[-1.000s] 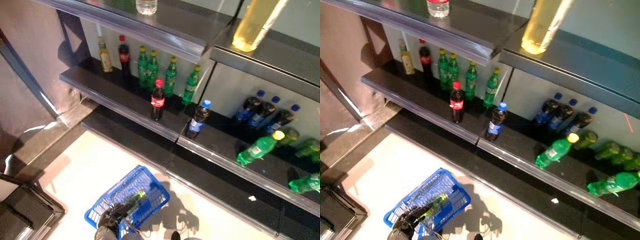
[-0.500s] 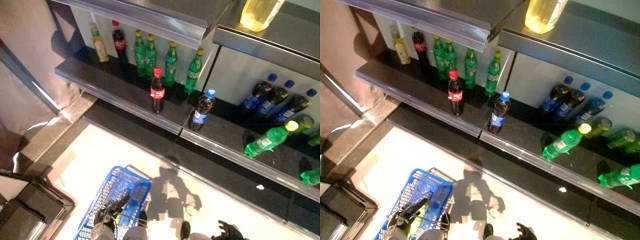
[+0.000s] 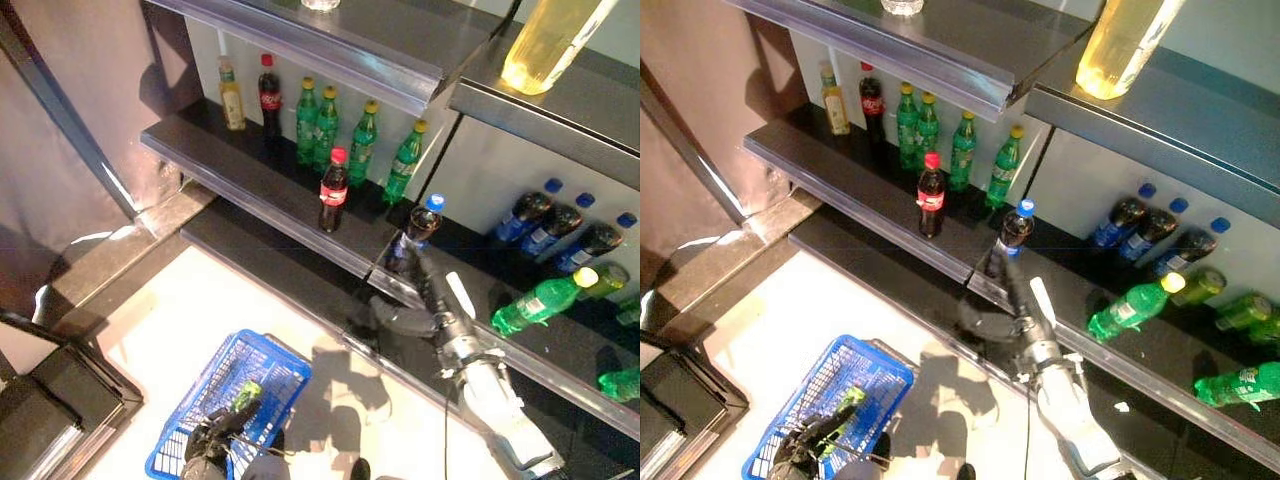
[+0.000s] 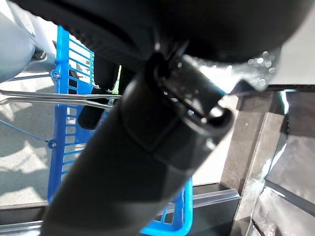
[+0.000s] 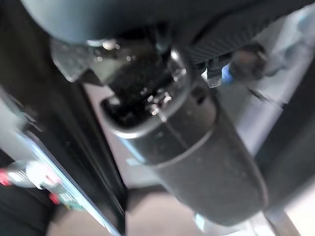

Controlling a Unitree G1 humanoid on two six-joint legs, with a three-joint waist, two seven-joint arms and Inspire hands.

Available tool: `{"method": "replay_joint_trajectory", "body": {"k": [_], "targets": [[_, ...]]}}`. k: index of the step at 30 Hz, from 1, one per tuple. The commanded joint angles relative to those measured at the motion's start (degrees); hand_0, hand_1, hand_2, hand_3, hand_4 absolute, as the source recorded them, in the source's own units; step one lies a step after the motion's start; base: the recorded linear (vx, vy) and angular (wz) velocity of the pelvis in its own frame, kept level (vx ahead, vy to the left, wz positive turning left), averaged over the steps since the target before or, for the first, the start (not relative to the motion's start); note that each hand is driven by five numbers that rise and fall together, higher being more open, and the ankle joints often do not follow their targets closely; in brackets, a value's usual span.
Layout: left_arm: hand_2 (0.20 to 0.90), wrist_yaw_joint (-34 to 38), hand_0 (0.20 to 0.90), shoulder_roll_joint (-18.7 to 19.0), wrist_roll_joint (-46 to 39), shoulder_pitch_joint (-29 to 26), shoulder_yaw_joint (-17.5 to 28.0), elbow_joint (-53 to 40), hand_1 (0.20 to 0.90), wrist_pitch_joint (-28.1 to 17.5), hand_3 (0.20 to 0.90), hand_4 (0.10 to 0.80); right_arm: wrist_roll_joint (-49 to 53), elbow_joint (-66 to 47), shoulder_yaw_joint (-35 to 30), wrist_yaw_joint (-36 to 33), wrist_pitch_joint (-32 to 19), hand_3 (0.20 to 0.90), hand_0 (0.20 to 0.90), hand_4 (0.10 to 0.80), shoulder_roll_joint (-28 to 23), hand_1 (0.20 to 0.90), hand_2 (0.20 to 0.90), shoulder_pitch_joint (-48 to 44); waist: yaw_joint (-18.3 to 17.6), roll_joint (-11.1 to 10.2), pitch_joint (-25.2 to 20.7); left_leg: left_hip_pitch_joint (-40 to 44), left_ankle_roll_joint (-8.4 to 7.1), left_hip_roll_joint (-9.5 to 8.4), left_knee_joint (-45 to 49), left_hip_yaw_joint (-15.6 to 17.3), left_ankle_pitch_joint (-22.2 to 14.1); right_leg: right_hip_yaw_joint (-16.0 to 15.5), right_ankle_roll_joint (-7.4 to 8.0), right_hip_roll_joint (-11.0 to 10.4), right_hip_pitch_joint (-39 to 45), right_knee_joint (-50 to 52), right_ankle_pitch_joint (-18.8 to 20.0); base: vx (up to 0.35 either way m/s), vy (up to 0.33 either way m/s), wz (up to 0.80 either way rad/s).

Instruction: Pick up the drink and place into the basket.

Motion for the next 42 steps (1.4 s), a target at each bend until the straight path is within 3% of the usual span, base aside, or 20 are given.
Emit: {"method": "replay_joint_trajectory", "body": {"k": [1, 7, 15, 24, 32, 42], "targets": [[0.3, -1.02, 0.3, -0.15, 4.04, 6.93, -1.95, 0.3, 0.3, -2.27, 0.2, 0.1, -0.59, -9.98, -5.16, -8.35, -7.62, 0.9, 0.9, 0.8, -3.69, 0.9, 0.9, -0.13, 0.1, 3.16, -3.99, -1.85, -2.45, 4.63, 4.5, 0.0, -1.45, -0.11, 2.81, -3.45, -5.14, 9.25, -1.4, 0.082, 0.05, 0.0], [0.3, -1.97, 0.3, -1.39, 4.13, 9.17, -1.84, 0.68, 0.3, -3.31, 0.2, 0.1, -4.86, -13.44, -9.71, -17.1, -9.32, 0.9, 0.9, 0.8, -3.37, 0.9, 0.9, 1.1, -0.79, 4.61, -3.26, -1.73, -2.54, 4.61, 6.55, 0.23, -2.14, -0.08, 2.02, -3.23, -6.35, 11.72, -2.33, 0.055, 0.049, 0.0], [0.3, -1.94, 0.3, -1.78, 3.89, 10.29, -3.95, -0.12, 0.3, -2.72, 0.2, 0.1, -2.24, -13.23, -8.44, -20.18, -7.45, 0.9, 0.9, 0.8, -4.35, 0.9, 0.9, 0.6, -0.71, 5.59, -1.88, -2.25, -2.46, 4.0, 8.17, -0.1, -2.15, -0.41, 1.45, -3.19, -7.41, 14.03, -3.06, 0.032, 0.023, -0.01], [0.3, -3.34, 0.3, 0.19, 0.97, 5.67, -9.8, -0.17, 0.3, -3.31, 0.2, 0.1, -1.16, -3.07, -5.63, -31.39, -6.02, 0.9, 0.9, 0.8, -3.72, 0.9, 0.9, -15.14, 1.31, 7.74, 6.04, -11.24, -2.58, 1.76, 14.82, -2.78, -1.18, -2.28, -0.28, -4.88, -15.83, 22.95, -4.13, -0.07, 0.046, 0.11], [0.3, -4.75, 0.3, 1.27, -1.38, 1.91, -11.06, -1.08, 0.3, -3.0, 0.2, 0.1, -1.04, 5.09, -4.95, -35.56, -5.74, 0.9, 0.9, 0.8, -2.96, 0.9, 0.9, -27.66, 2.26, 8.92, 11.09, -15.91, -1.81, -0.17, 16.41, -3.56, -0.82, -2.25, -0.51, -6.24, -21.51, 25.56, -3.3, -0.087, 0.053, 0.02], [0.3, -4.13, 0.3, 1.73, -1.71, -0.98, -12.3, -3.46, 0.3, -2.18, 0.2, 0.1, -3.72, 9.12, -5.77, -39.88, -4.04, 0.9, 0.9, 0.8, -3.72, 0.9, 0.9, -34.98, 3.54, 8.97, 14.55, -19.42, -0.58, -1.71, 18.92, -4.11, -1.47, -2.49, -0.36, -6.76, -24.01, 26.67, -2.75, -0.002, 0.01, -0.02]]}}
